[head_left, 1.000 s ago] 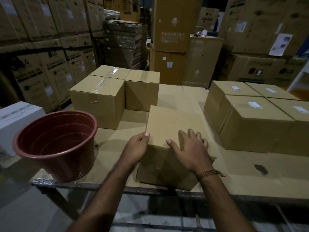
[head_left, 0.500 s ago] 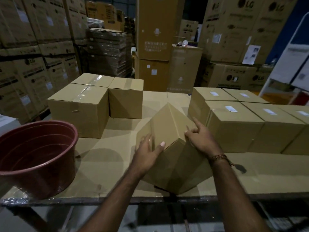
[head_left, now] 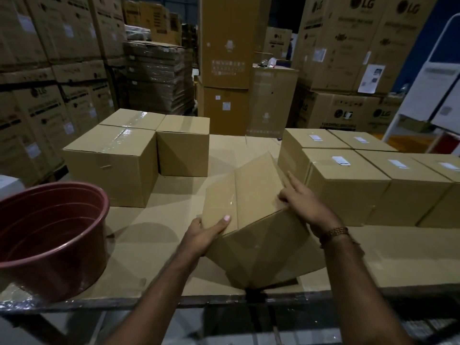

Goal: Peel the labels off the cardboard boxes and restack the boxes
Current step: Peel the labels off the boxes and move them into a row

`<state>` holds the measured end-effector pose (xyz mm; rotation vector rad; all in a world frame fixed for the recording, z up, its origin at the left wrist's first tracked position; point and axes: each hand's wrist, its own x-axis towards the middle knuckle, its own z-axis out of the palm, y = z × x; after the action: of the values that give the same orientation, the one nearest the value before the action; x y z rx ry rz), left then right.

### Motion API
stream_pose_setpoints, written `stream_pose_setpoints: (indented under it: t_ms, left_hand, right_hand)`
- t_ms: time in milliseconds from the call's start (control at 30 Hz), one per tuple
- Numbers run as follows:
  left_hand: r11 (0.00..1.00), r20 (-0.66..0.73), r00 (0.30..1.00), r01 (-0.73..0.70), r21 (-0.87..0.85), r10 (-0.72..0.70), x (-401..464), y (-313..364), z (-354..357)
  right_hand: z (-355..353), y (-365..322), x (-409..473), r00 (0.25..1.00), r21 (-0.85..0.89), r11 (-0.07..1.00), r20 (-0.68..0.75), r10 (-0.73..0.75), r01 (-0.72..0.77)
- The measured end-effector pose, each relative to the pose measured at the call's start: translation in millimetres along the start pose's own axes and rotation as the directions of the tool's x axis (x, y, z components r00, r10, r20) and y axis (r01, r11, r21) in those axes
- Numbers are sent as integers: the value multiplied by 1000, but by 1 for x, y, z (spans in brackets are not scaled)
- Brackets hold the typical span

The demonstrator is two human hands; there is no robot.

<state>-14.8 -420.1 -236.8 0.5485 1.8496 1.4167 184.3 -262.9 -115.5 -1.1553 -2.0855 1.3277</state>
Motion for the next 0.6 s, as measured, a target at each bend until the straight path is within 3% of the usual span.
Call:
stream_pose_setpoints:
  t_ms: [133,267,400,600]
  left_hand:
    - [963,-186,958,-181,201,219,4,24,-12]
    - [904,-264,907,-221,367,329,15,44,-38]
    - [841,-284,888,-179,510,361,30,56,-62]
    - [824,-256,917,-121,554,307,68,53,-91]
  right_hand:
    - [11,7,9,996,-51,997,-56,-68,65]
    - [30,9,17,994,62,992,-26,-108,110]
    - [51,8,35,990,71,987,-7,-141,141]
    - [88,17,85,990,72,989,47,-132,129]
